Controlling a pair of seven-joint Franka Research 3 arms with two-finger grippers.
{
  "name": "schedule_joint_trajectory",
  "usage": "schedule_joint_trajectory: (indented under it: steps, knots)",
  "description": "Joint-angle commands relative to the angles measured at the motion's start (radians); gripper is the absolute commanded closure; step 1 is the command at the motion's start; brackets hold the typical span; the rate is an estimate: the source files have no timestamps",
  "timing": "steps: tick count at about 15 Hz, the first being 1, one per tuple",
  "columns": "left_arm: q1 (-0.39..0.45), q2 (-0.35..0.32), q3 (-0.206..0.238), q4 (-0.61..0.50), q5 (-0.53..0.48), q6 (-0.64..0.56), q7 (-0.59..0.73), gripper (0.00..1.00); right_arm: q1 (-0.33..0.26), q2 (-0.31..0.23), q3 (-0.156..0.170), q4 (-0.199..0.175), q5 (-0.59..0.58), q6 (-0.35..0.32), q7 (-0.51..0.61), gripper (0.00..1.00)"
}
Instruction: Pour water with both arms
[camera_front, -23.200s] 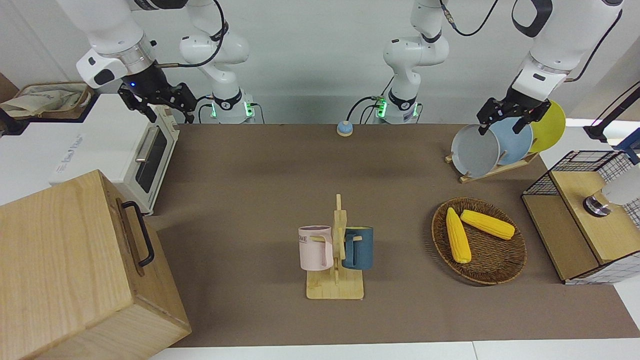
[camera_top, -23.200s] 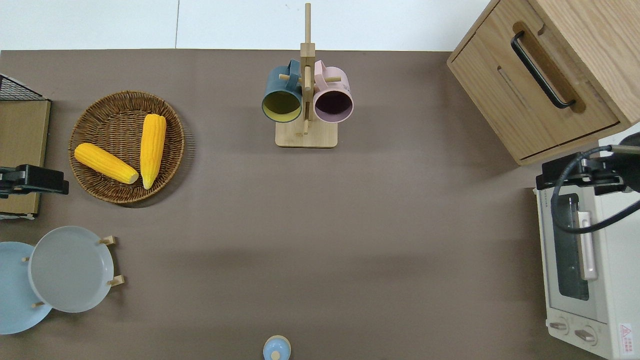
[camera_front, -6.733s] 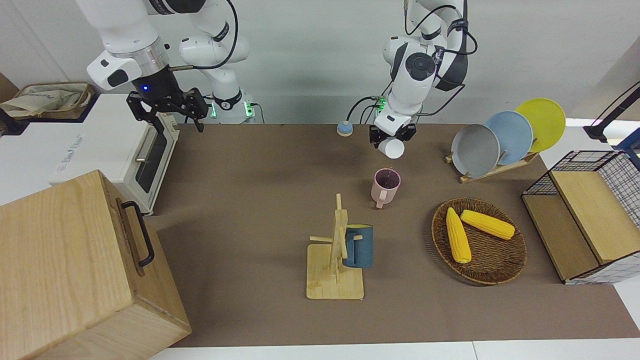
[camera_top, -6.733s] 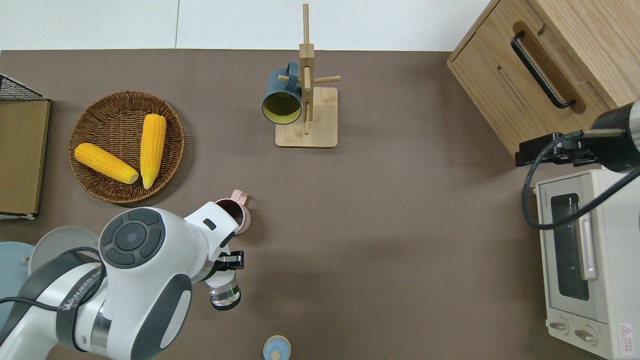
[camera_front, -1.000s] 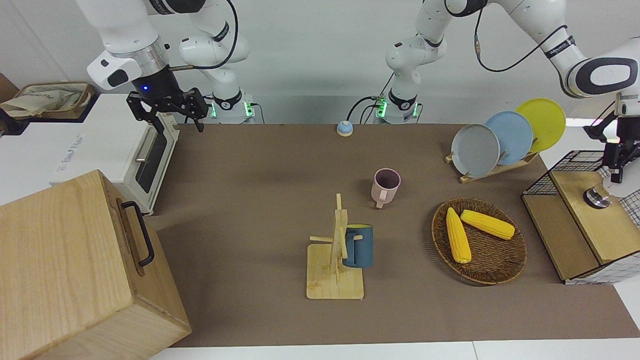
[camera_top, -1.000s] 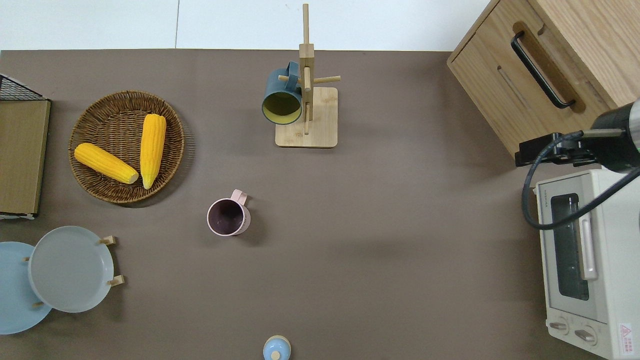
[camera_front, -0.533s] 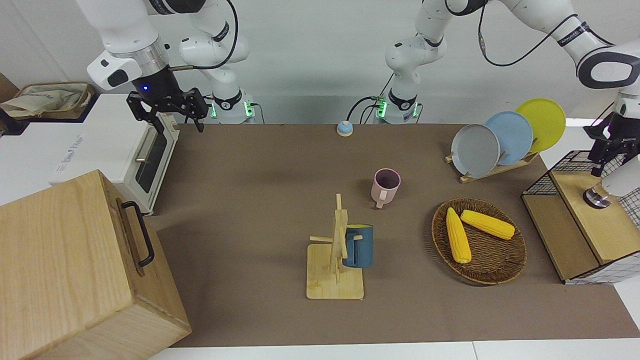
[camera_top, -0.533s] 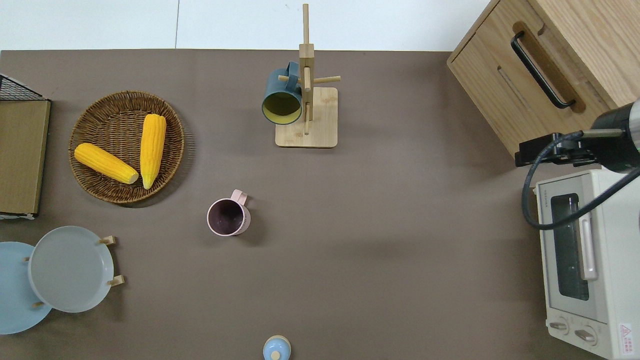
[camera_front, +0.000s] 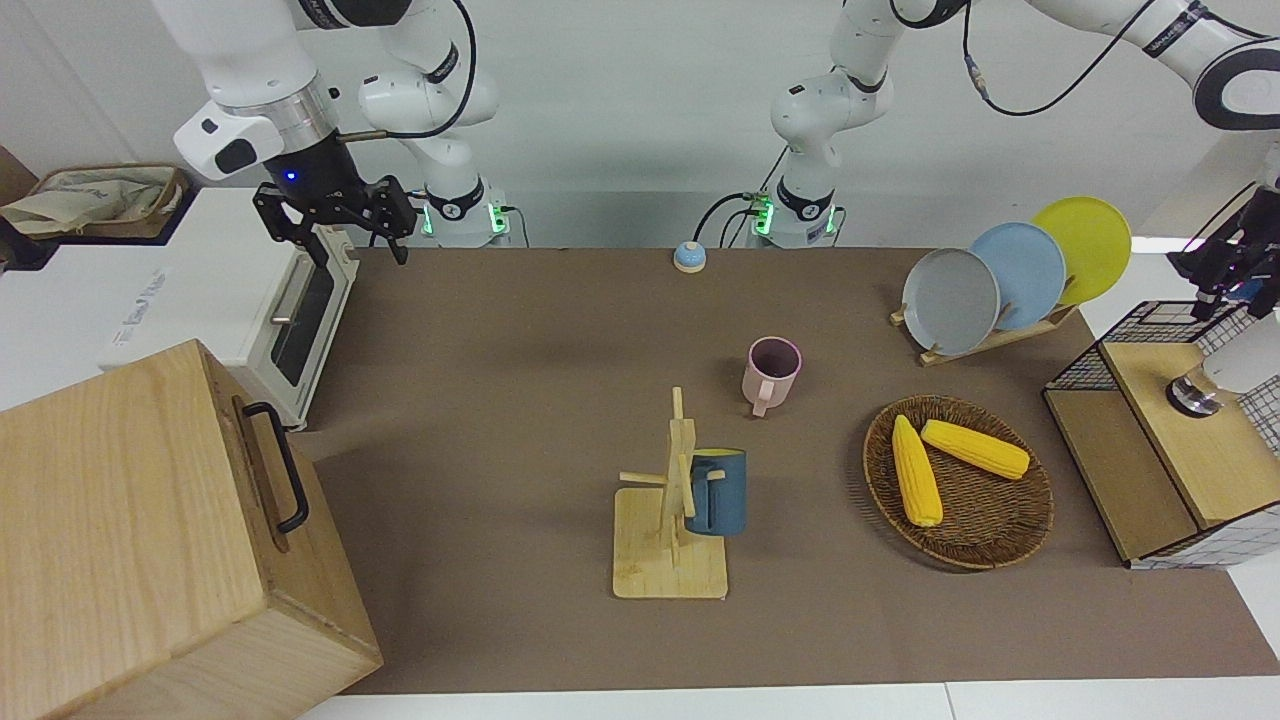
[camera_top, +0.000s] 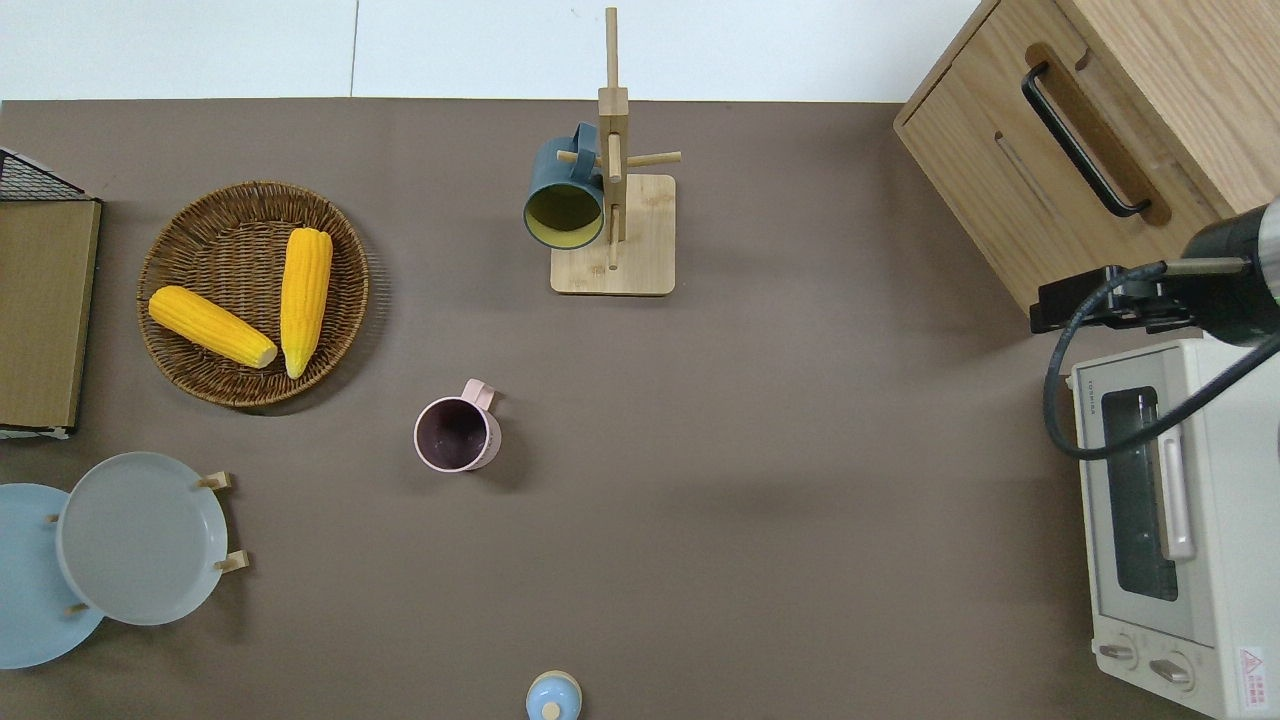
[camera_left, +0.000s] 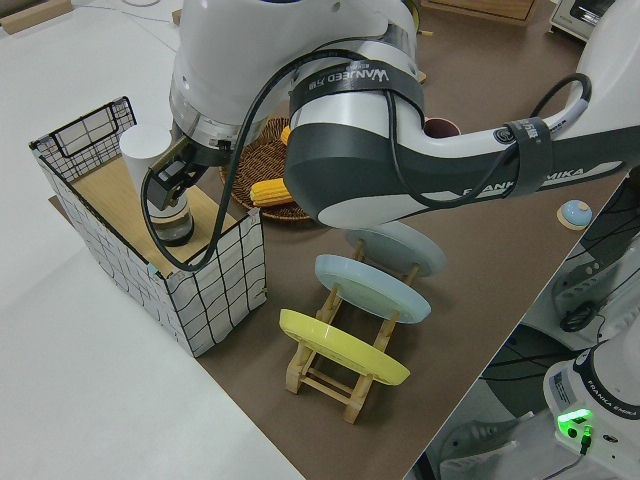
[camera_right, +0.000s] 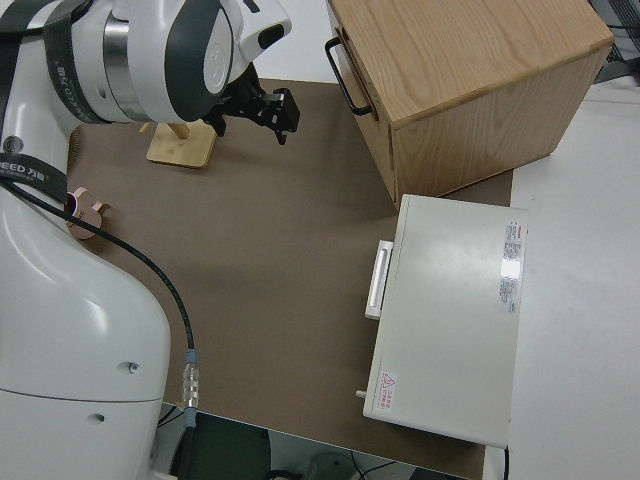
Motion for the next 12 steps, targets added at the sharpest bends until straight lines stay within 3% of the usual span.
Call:
schedule_joint_trajectory:
  steps: [1,6,12]
  knots:
    - [-0.008,-0.005,0.016,0.043,0.065,-0.103,-0.048,0.00,0.001,-0.012,0.001,-0.008,-0.016,-0.009,-0.016,0.011]
    - [-0.077,-0.079,-0.004,0.043,0.249,-0.198,-0.203,0.00,0.001,-0.012,0.001,-0.008,-0.016,-0.009,-0.016,0.011]
    - [-0.194,-0.156,-0.047,0.026,0.320,-0.389,-0.357,0.00,0.001,-0.014,0.001,-0.008,-0.016,-0.009,-0.016,0.011]
